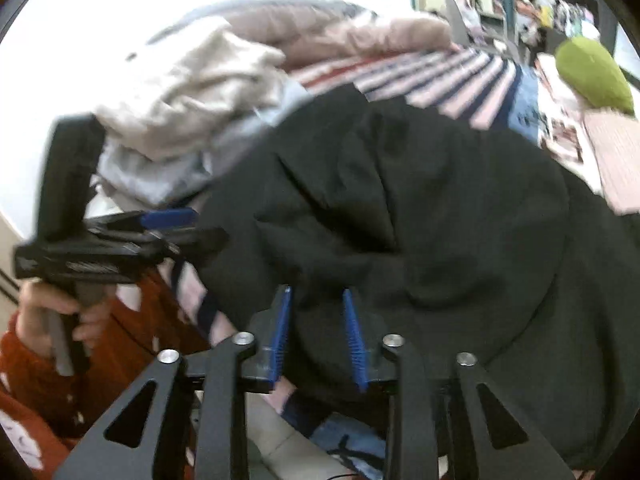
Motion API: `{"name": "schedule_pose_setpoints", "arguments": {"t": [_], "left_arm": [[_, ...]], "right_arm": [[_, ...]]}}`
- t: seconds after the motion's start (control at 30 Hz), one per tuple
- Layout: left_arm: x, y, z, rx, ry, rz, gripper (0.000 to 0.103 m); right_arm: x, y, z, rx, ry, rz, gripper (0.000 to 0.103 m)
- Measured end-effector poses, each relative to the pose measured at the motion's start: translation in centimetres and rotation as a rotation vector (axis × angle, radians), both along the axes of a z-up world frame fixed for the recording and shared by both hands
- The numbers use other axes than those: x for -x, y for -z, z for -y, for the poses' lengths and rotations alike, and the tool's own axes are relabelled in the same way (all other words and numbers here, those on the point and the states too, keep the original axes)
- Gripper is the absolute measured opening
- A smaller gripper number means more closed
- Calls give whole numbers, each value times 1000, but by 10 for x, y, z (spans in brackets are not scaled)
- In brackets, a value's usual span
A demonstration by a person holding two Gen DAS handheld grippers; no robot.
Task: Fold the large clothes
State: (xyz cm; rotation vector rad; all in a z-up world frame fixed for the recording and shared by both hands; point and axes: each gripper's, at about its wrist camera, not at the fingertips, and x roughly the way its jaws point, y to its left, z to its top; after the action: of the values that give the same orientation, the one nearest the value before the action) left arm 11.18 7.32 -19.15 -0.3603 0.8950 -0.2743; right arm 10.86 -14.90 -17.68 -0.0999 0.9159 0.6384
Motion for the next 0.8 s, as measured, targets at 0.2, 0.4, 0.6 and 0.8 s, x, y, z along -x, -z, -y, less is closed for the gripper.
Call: {"name": "schedule_pose_setpoints", "arguments": {"t": [0.2, 0.4, 0.6, 0.8], "left_arm": [[-13, 10, 7, 171, 31, 28, 63], [-17, -14, 26, 119, 88, 95, 23], [-11, -8, 7, 122, 92, 43, 72], [-18, 27, 16, 299, 151, -36, 82]], "right_arm": [[-2, 10, 11, -85, 28, -30, 27], [-1, 4, 16, -113, 19, -42, 29], [17, -12, 7, -96, -28, 11, 33], [20, -18, -10, -5, -34, 44, 37]]}}
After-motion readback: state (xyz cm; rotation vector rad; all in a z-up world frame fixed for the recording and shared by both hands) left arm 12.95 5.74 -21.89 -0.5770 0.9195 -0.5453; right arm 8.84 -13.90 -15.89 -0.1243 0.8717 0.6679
